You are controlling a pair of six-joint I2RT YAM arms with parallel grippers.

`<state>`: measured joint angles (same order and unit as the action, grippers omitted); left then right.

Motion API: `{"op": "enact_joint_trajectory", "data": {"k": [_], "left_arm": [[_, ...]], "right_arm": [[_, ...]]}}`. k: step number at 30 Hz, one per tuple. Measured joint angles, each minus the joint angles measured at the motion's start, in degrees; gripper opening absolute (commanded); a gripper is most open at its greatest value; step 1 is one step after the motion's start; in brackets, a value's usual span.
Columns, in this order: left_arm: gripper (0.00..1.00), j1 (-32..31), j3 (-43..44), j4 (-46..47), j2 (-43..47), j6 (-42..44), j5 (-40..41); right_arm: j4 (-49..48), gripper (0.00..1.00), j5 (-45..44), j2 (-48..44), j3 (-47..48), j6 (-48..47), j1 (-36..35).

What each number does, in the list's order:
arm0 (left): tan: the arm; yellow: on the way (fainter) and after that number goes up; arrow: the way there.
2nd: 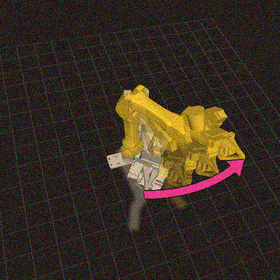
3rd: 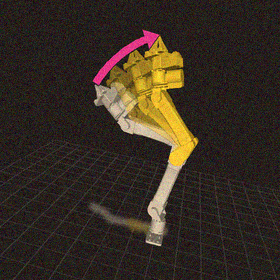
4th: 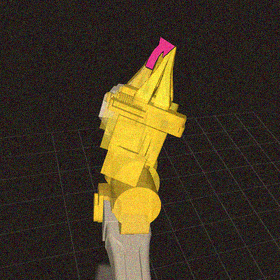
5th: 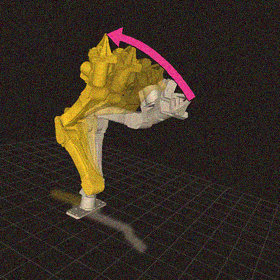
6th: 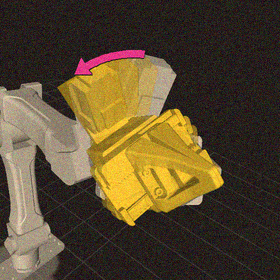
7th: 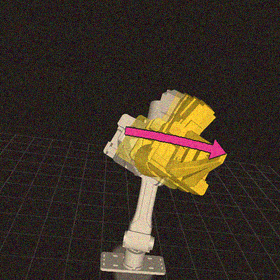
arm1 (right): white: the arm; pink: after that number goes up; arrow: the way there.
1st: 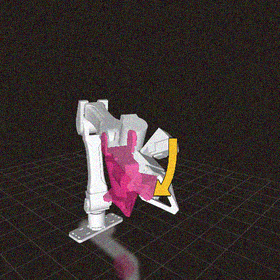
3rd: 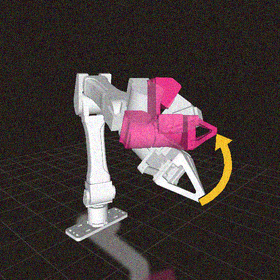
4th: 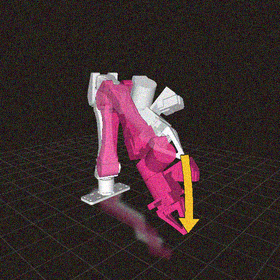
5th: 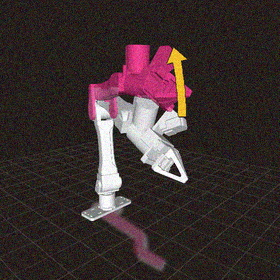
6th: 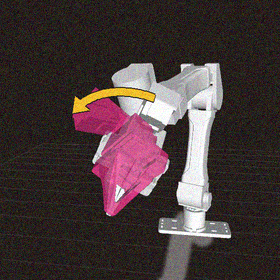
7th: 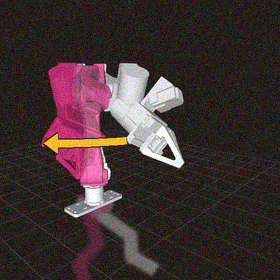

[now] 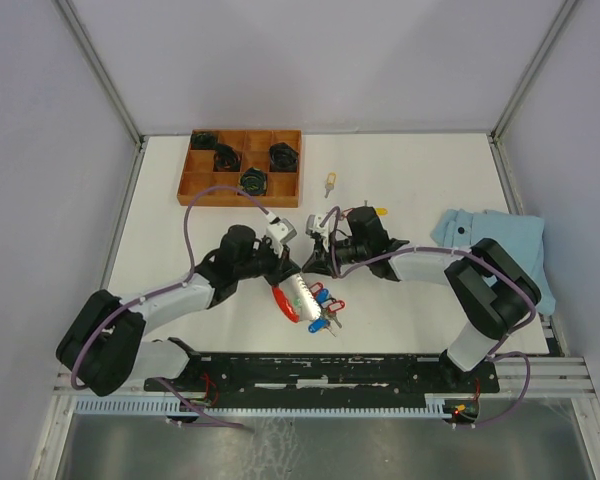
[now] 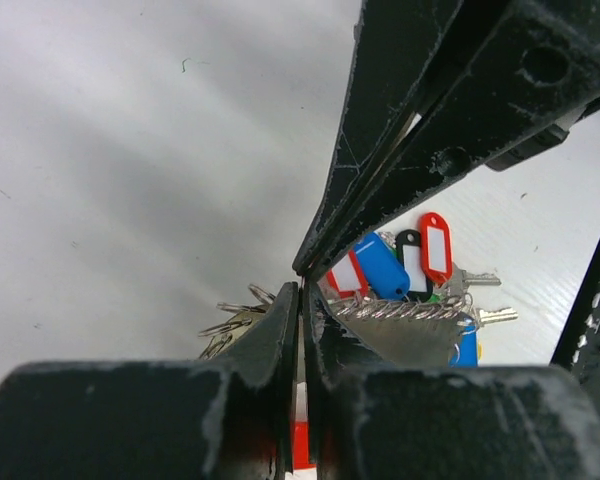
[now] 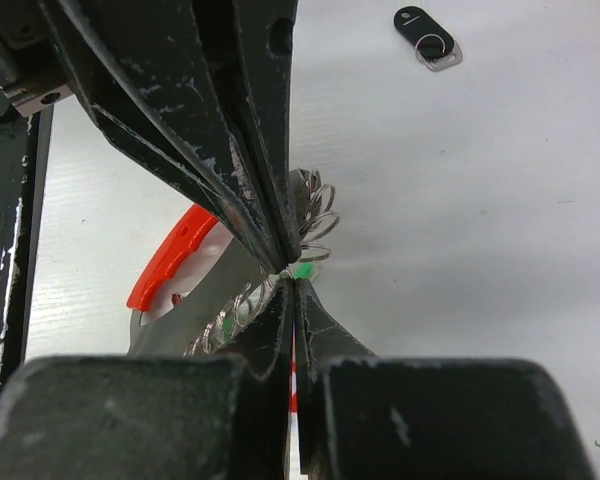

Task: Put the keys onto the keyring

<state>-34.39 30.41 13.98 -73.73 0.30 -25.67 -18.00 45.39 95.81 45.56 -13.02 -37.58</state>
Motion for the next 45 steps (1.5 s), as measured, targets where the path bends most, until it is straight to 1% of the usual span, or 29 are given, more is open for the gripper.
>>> {"op": "enact_joint_trajectory", "data": {"k": [2,4,7,9,12,14,16,22,28,30,34,40,45], "left_arm": [[0.22,0.26,-0.9,1.51,0.37,-1.11,0.09],[0.26,0.59,-2.43,4.02,1.4,-2.89,0.39],[0.33,1.09,-6.64,9.33,4.72,-6.45,1.77],[0.36,1.31,-9.99,13.25,7.02,-9.11,2.93],[0.37,1.31,-14.43,17.88,9.55,-13.07,3.87],[0.38,1.31,-17.29,20.33,10.95,-15.61,4.7],[0.39,1.31,-19.39,21.9,11.89,-17.55,5.55],[0.41,1.31,-23.15,25.05,13.88,-21.79,7.91],[0.41,1.31,-23.61,28.39,13.38,-22.71,8.87],[0.41,1.33,-23.61,29.35,12.66,-23.34,9.03],[0.4,1.88,-23.56,30.99,11.08,-24.09,9.05],[0.4,2.82,-23.39,34.58,8.02,-24.48,7.93],[0.4,3.15,-23.5,40.0,5.2,-24.52,5.97]], "right_arm": [[-2.93,0.01,-1.07,-0.04,-1.49,2.32,-0.33],[-5.51,0.01,-2.56,-0.04,-3.3,4.9,-0.72],[-8.9,0.01,-5.6,-0.07,-6.01,8.66,-1.75],[-10.91,0.01,-8.59,-0.09,-7.26,11.02,-2.93],[-15.26,0.01,-12.37,-0.17,-9.18,14.99,-4.22],[-19.93,0.01,-14.82,-0.17,-11.23,18.1,-4.9],[-24.37,0.01,-17.35,-0.17,-13.51,20.85,-5.4],[-32.09,0.01,-22.03,-0.17,-15.72,26.1,-6.25],[-42.23,0.01,-23.82,0.09,-17.92,31.06,-6.86],[-46.73,0.01,-23.89,1.29,-18.12,32.63,-7.28],[-52.78,0.01,-23.89,3.41,-18.8,33.86,-8.02],[-56.7,0.01,-23.96,4.39,-19.67,33.9,-8.44],[-58.34,0.01,-24.81,4.55,-19.82,34.23,-8.76]]}}
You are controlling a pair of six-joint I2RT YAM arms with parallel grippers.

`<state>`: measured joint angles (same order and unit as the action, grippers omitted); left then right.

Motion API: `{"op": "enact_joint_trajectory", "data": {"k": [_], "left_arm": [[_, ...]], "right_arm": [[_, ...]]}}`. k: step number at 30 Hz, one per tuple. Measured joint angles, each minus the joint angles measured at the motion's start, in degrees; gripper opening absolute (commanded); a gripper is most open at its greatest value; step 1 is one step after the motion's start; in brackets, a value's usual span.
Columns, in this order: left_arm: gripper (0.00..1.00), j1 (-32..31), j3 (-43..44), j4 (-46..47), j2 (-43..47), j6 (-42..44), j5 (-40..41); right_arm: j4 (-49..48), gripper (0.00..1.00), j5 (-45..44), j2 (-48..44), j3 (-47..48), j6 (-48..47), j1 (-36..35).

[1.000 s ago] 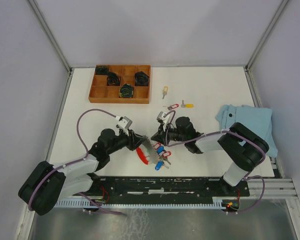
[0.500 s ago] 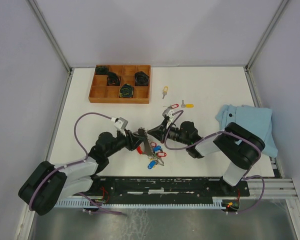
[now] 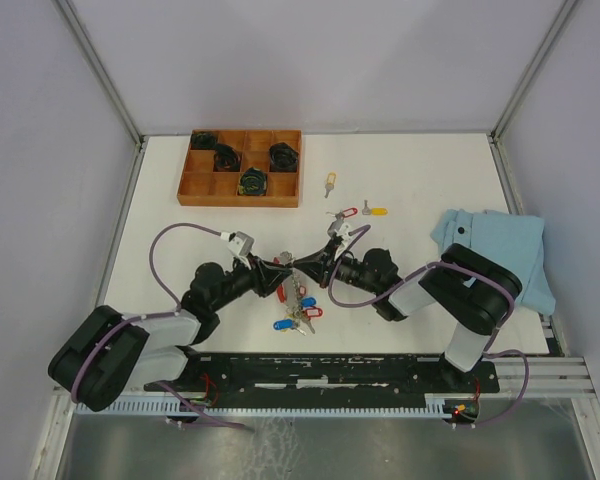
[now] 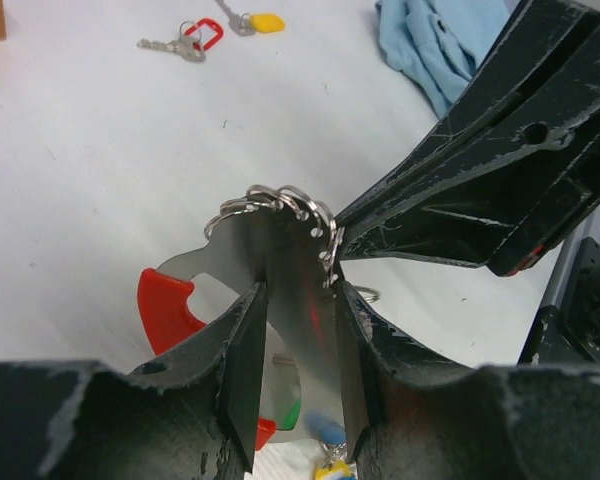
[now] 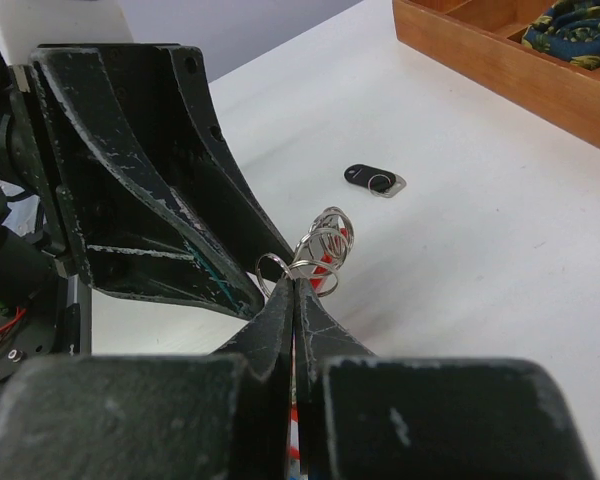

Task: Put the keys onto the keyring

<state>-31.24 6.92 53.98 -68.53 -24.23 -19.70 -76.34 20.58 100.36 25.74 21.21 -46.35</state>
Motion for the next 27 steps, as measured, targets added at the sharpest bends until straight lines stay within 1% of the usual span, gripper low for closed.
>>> {"op": "enact_joint_trajectory", "data": {"k": [6,15,27], "left_arm": [[0.41,0.04,-1.68,6.67,-0.09,0.07,-1.97],[0.4,0.04,-2.91,9.97,1.03,0.04,-1.2],[0.34,0.07,-2.91,18.36,-7.74,-5.09,0.02]], "right_arm": [[-0.85,0.01,-1.01,0.0,-0.26,0.22,-0.55],[-0.83,0.01,-3.54,0.0,-0.74,1.6,-0.81],[-0.83,0.01,-5.51,0.0,-0.74,3.19,-1.29]]}}
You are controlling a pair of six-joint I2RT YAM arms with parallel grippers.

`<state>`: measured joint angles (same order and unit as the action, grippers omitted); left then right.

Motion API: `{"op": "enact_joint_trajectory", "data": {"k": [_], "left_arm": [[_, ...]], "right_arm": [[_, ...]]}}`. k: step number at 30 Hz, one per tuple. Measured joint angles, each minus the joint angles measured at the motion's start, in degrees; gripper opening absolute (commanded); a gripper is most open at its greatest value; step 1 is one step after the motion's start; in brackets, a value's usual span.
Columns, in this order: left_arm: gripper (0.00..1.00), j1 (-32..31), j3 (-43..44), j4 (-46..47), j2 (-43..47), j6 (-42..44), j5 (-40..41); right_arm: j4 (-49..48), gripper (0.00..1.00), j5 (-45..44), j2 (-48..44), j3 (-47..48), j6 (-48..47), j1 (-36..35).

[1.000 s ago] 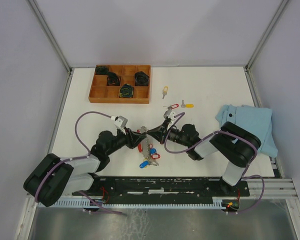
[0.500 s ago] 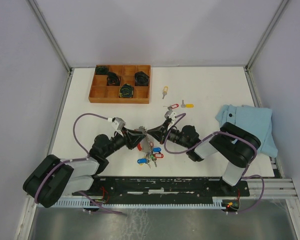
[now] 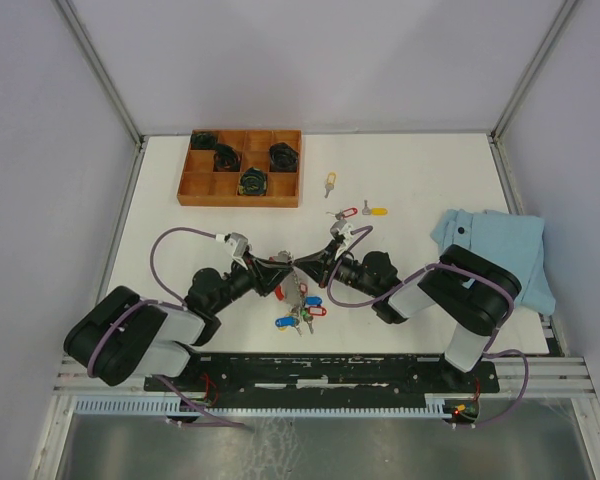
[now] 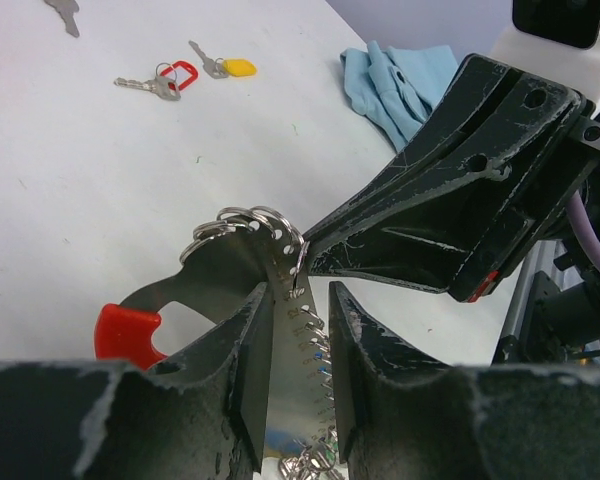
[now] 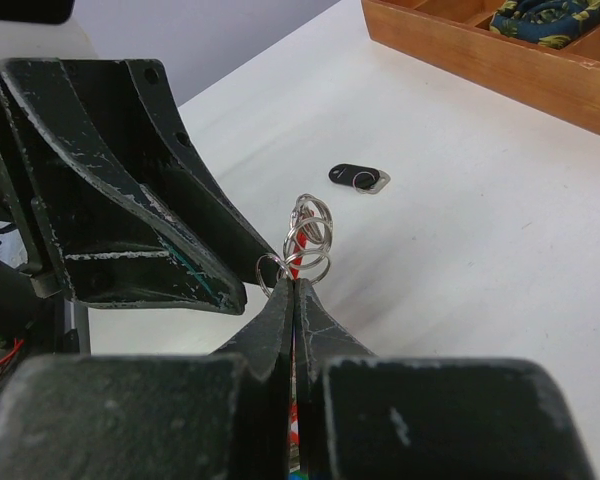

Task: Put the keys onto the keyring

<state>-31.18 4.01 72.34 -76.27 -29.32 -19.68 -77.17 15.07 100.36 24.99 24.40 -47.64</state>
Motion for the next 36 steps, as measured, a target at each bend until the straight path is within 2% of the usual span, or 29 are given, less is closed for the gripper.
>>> {"op": "enact_joint_trajectory", "data": {"k": [10,16,19,21,23,29,33,36], "left_arm": [[0.24,0.0,0.0,8.28,-6.45,-4.2,-0.04],[0.04,0.26,0.15,9.92,-8.02,-4.76,-0.42],[0.03,0.31,0.15,10.32,-8.44,-4.76,-0.7],[0.03,0.31,0.15,10.32,-8.41,-4.7,-0.92],[0.03,0.31,0.15,9.38,-7.65,-4.37,-1.09],[0.03,0.31,2.21,-5.75,3.65,1.44,-1.29],[0.03,0.31,4.94,-19.39,13.11,7.58,-0.22],[0.03,0.31,7.43,-27.91,17.16,11.82,0.55]], "right_arm": [[0.0,0.01,-0.76,0.0,0.0,0.44,0.0],[0.0,0.01,-0.92,0.0,0.0,0.57,-0.02],[0.0,0.01,-1.18,0.0,0.0,0.87,-0.04],[0.0,0.05,-1.2,0.0,0.0,0.85,-0.04],[0.15,0.15,-1.11,-0.22,-0.13,0.68,-0.04],[6.6,0.34,1.18,-5.75,-0.68,-0.61,1.29],[22.67,0.49,5.09,-12.76,2.86,-1.55,5.35],[32.89,0.55,7.21,-17.92,5.29,-4.5,7.76]]}}
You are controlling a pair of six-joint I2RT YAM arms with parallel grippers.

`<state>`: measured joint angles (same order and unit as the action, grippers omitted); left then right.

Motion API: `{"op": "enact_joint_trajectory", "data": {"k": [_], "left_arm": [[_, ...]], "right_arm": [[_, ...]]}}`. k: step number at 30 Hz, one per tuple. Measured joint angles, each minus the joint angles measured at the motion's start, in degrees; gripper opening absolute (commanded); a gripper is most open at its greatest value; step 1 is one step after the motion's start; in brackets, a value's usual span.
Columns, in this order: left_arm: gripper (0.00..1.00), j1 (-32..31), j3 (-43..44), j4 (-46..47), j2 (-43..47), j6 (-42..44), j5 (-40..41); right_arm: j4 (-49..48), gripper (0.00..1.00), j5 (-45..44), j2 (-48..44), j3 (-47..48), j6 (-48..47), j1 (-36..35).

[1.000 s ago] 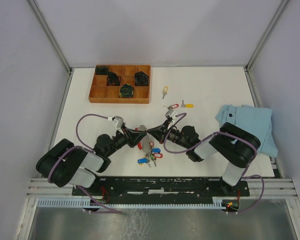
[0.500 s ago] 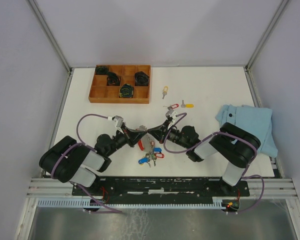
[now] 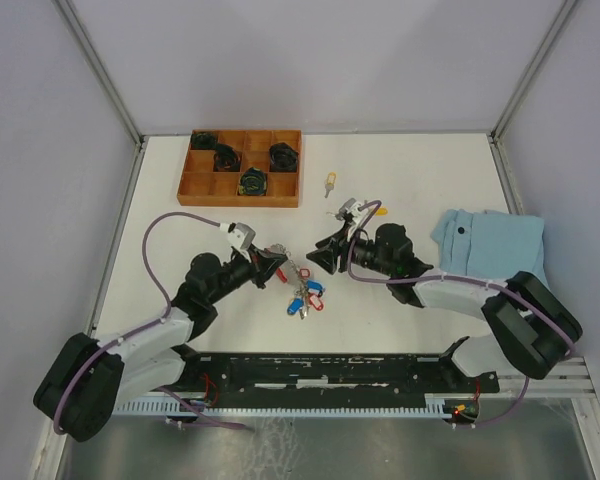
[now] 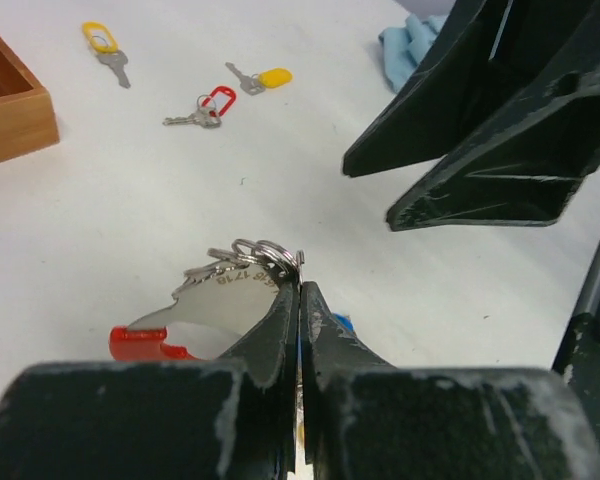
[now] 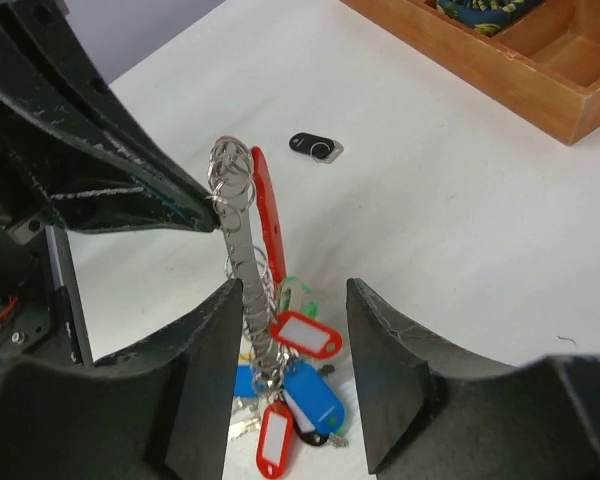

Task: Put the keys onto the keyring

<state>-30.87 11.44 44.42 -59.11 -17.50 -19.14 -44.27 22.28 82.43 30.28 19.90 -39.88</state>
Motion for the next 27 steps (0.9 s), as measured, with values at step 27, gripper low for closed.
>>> {"op": "enact_joint_trajectory", "data": {"k": [27], "left_arm": [[0.03,-8.26,14.58,-25.81,-9.22,29.2,0.66]], "right_arm": [[20.59,0.55,8.55,-1.92,2.93,-19.21,0.63]]}}
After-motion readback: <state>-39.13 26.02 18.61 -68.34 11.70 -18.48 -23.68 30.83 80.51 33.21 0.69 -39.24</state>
